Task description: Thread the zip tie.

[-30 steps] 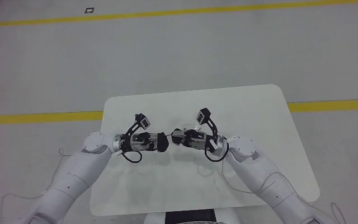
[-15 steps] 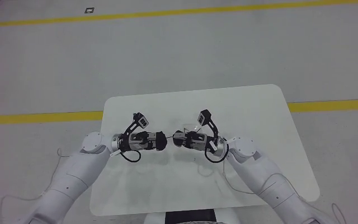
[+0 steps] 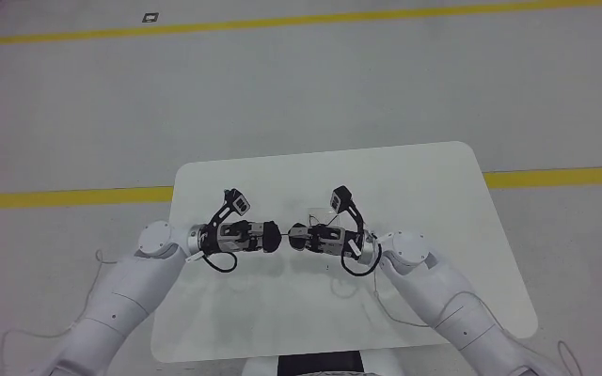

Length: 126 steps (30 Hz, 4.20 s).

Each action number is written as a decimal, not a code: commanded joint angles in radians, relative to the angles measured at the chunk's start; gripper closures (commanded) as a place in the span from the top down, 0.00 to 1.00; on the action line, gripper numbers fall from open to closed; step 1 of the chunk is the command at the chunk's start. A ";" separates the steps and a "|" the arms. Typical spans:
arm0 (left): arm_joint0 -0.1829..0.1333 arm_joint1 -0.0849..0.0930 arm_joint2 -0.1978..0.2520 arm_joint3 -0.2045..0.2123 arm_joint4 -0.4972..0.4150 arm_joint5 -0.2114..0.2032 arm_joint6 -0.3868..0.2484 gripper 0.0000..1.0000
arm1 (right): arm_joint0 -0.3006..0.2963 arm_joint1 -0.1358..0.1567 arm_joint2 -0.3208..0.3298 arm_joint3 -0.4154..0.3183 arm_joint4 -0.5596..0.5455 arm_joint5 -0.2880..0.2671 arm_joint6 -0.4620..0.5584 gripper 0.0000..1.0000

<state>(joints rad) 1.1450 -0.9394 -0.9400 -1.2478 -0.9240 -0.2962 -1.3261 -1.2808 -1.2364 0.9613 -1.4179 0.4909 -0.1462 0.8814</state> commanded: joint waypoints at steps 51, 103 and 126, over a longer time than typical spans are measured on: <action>-0.012 -0.023 0.006 0.023 0.081 0.026 0.032 0.06 | 0.017 -0.007 -0.030 0.007 -0.007 0.004 0.014 0.00; 0.021 -0.023 -0.094 -0.044 0.209 -0.044 0.042 0.00 | 0.009 -0.002 0.010 0.026 0.024 -0.010 0.012 0.31; 0.142 -0.091 -0.282 -0.136 0.369 -0.044 0.015 0.00 | -0.011 0.005 0.037 0.020 0.025 -0.006 0.007 0.33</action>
<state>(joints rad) 1.2859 -1.0277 -1.2234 -1.3919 -0.5452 -0.3400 -1.3047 -1.2913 -1.2311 0.9980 -1.3985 0.5149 -0.1519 0.8880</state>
